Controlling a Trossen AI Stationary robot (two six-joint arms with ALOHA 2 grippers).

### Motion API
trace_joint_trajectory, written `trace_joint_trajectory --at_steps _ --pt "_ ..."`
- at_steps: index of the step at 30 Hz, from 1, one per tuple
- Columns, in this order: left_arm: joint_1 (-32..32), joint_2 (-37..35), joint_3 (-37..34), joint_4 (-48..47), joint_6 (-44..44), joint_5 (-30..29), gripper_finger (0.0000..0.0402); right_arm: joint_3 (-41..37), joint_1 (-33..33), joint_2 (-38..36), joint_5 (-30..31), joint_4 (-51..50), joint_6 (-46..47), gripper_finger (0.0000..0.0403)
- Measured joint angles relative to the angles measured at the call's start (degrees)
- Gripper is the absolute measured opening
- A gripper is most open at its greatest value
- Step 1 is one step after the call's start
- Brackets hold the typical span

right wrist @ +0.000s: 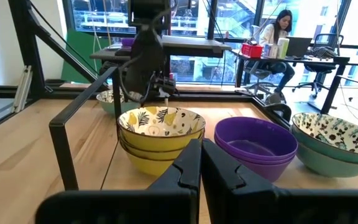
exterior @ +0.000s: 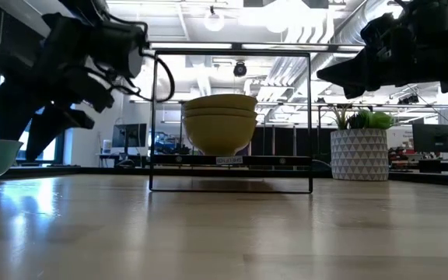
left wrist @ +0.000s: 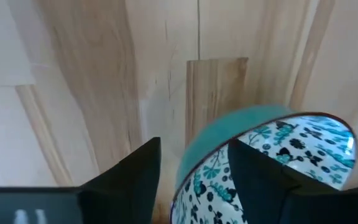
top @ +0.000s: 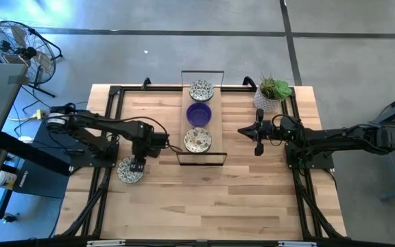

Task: Pick & Place Mini bowls
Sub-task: Stack the blue patterned bowl on top of the stacked blue patterned bowl on the shelf

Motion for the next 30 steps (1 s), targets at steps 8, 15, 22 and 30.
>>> trace_joint_trajectory --at_steps 8,15,22,30 --pt "0.00 1.51 0.00 -0.55 1.63 1.58 0.0049 0.00 0.01 0.00 0.01 -0.44 -0.12 0.0000" --pt "3.53 -3.04 -0.02 -0.55 -4.55 1.60 0.0017 0.00 -0.01 0.00 0.03 -0.43 -0.12 0.0000" --pt "13.55 -9.30 -0.04 4.56 -12.83 -2.48 0.0011 0.00 -0.01 0.00 0.03 -0.58 -0.12 0.0000" --pt "31.19 -10.94 -0.04 18.42 -18.88 -5.62 0.0005 -0.02 -0.01 0.11 0.03 -0.84 -0.43 0.0000"
